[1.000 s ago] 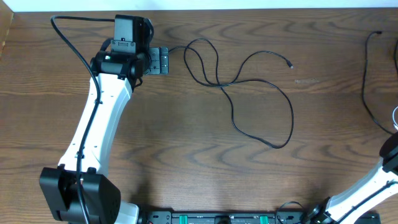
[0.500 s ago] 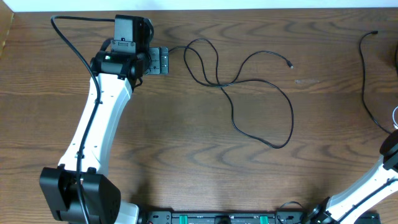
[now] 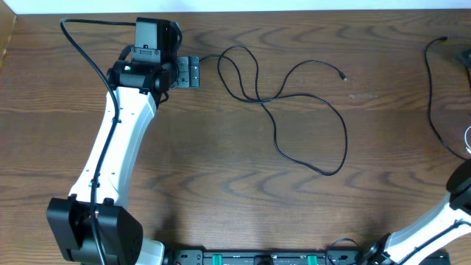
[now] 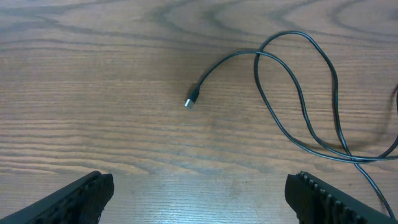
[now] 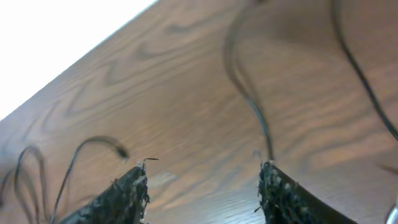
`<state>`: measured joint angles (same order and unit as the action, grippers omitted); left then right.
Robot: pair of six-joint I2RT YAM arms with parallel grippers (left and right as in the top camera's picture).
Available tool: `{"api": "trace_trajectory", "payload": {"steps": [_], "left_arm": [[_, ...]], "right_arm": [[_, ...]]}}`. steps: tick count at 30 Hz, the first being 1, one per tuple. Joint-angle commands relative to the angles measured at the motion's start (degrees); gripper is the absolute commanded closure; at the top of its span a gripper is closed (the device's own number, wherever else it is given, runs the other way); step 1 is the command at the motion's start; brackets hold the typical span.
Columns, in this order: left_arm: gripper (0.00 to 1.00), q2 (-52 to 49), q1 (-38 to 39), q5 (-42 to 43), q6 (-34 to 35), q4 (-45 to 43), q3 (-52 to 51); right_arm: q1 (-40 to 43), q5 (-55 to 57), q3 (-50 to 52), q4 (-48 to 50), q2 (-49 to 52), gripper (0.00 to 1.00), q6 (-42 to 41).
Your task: Untangle cables
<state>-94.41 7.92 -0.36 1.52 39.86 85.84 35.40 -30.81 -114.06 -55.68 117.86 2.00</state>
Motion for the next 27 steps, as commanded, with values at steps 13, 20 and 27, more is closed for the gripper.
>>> {"api": "trace_trajectory", "payload": {"steps": [13,20,27], "left_arm": [[0.07,-0.3,0.0,-0.3,0.1,0.0,0.0],[0.07,-0.3,0.0,-0.3,0.1,0.0,0.0],[0.07,-0.3,0.0,-0.3,0.1,0.0,0.0]], "right_arm": [[-23.8,-4.1,-0.5,-5.2,-1.0,0.01,27.9],[-35.0,-4.0,-0.5,-5.3,2.8,0.01,37.8],[-44.0,-3.8,-0.5,-5.2,8.8,0.01,41.9]]}}
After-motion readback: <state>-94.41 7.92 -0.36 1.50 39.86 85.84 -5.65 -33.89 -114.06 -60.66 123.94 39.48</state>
